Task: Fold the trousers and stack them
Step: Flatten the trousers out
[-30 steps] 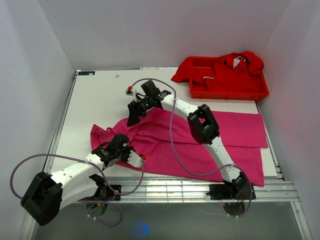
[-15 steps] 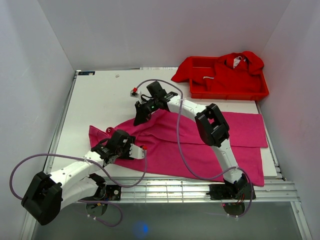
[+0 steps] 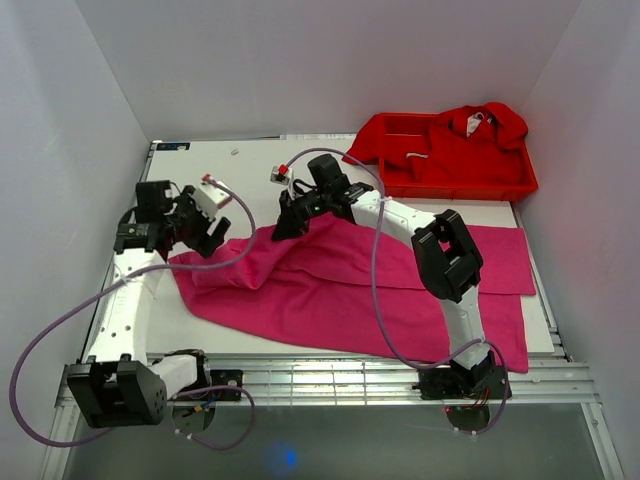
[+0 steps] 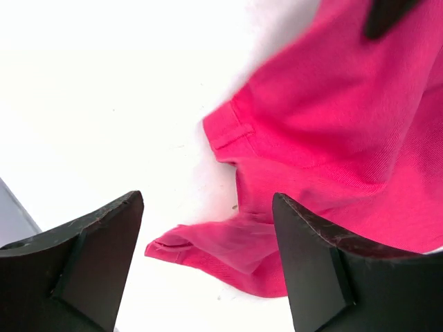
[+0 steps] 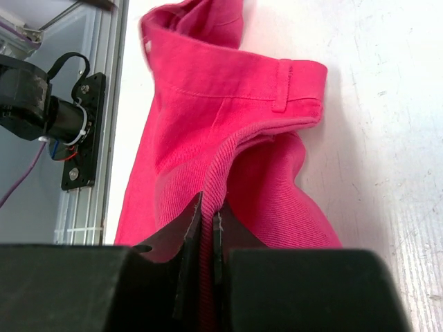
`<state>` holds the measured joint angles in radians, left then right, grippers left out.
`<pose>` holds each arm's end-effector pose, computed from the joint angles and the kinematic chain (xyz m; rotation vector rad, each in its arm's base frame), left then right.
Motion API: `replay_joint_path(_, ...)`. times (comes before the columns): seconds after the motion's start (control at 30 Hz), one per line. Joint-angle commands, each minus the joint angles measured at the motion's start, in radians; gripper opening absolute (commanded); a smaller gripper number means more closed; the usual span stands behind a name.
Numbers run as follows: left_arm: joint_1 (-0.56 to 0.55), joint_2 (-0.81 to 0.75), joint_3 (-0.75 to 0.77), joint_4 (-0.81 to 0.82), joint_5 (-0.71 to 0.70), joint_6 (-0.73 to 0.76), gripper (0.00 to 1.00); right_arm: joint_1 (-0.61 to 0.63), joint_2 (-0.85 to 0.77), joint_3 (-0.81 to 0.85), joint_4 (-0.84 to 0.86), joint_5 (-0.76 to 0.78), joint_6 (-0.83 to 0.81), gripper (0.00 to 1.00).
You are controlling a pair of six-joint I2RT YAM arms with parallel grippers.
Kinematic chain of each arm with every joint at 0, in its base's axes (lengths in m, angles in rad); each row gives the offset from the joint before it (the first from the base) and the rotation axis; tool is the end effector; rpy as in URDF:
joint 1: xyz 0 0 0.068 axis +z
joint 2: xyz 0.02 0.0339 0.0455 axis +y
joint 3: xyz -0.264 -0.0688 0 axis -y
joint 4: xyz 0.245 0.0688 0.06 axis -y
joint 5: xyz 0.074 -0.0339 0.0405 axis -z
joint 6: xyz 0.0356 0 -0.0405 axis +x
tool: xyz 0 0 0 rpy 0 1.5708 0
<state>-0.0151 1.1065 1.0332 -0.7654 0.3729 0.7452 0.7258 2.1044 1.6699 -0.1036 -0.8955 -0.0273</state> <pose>0.2219 -0.0163 0.3118 1.0218 2.1027 -0.0918 0.3439 0.3423 0.2428 -1.2997 1.7357 1.3505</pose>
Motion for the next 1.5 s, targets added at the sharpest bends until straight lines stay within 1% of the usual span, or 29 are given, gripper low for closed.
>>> replay_joint_path(0.0,0.143,0.053,0.114,-0.190,0.343,-0.118,0.85,-0.015,-0.079,-0.033,0.125,-0.023,0.020,0.08)
replay_joint_path(0.03,0.164,0.067,0.125,-0.227,0.374,-0.116,0.85,-0.019,-0.086,-0.044,0.139,-0.022,0.020,0.08)
replay_joint_path(0.1,0.216,0.117,0.142,-0.239,0.423,-0.119,0.84,-0.029,-0.119,-0.085,0.212,-0.026,0.052,0.08)
replay_joint_path(0.13,0.236,0.118,0.148,-0.241,0.441,-0.119,0.84,-0.029,-0.119,-0.097,0.212,-0.026,0.053,0.08)
replay_joint_path(0.2,0.279,0.171,0.159,-0.232,0.460,-0.127,0.84,-0.029,-0.145,-0.117,0.228,-0.034,0.044,0.08)
replay_joint_path(0.27,0.290,0.213,0.174,-0.198,0.471,-0.148,0.83,-0.025,-0.173,-0.147,0.228,-0.042,0.014,0.08)
replay_joint_path(0.3,0.290,0.260,0.180,-0.196,0.483,-0.147,0.83,-0.022,-0.179,-0.156,0.208,-0.043,-0.018,0.08)
replay_joint_path(0.33,0.290,0.330,0.198,-0.190,0.524,-0.150,0.83,-0.006,-0.210,-0.214,0.153,-0.040,-0.157,0.08)
replay_joint_path(0.37,0.291,0.378,0.209,-0.187,0.541,-0.153,0.83,0.007,-0.236,-0.261,0.124,-0.040,-0.193,0.08)
replay_joint_path(0.4,0.291,0.378,0.209,-0.187,0.541,-0.153,0.83,0.015,-0.250,-0.262,0.124,-0.034,-0.226,0.08)
replay_joint_path(0.43,0.290,0.419,0.215,-0.181,0.543,-0.153,0.83,0.024,-0.267,-0.289,0.107,-0.030,-0.256,0.08)
replay_joint_path(0.47,0.291,0.437,0.223,-0.181,0.554,-0.144,0.83,0.047,-0.300,-0.347,0.105,-0.013,-0.334,0.08)
replay_joint_path(0.5,0.291,0.449,0.223,-0.178,0.558,-0.138,0.84,0.064,-0.317,-0.376,0.073,0.009,-0.374,0.08)
replay_joint_path(0.6,0.287,0.496,0.220,-0.150,0.581,-0.142,0.85,0.109,-0.377,-0.491,0.088,0.073,-0.469,0.08)
replay_joint_path(0.7,0.265,0.538,0.199,-0.150,0.594,-0.124,0.86,0.126,-0.399,-0.533,0.091,0.108,-0.511,0.08)
replay_joint_path(0.83,0.228,0.561,0.165,-0.123,0.590,-0.106,0.89,0.130,-0.397,-0.529,0.091,0.127,-0.542,0.08)
replay_joint_path(1.0,0.181,0.598,0.153,-0.123,0.650,-0.115,0.90,0.132,-0.391,-0.519,0.084,0.133,-0.554,0.08)
replay_joint_path(1.1,0.162,0.599,0.130,-0.118,0.632,-0.112,0.89,0.133,-0.399,-0.522,0.076,0.136,-0.563,0.08)
replay_joint_path(1.2,0.155,0.584,0.067,-0.020,0.561,-0.168,0.86,0.133,-0.406,-0.527,0.074,0.133,-0.560,0.08)
replay_joint_path(1.3,0.133,0.561,0.025,0.027,0.520,-0.172,0.80,0.133,-0.415,-0.530,0.068,0.133,-0.559,0.08)
replay_joint_path(1.37,0.127,0.546,0.013,0.035,0.508,-0.181,0.73,0.133,-0.420,-0.533,0.067,0.139,-0.563,0.08)
replay_joint_path(1.4,0.129,0.541,0.011,0.043,0.502,-0.190,0.61,0.132,-0.420,-0.532,0.062,0.141,-0.568,0.08)
replay_joint_path(1.47,0.133,0.506,0.001,0.087,0.471,-0.233,0.45,0.133,-0.414,-0.523,0.047,0.159,-0.566,0.09)
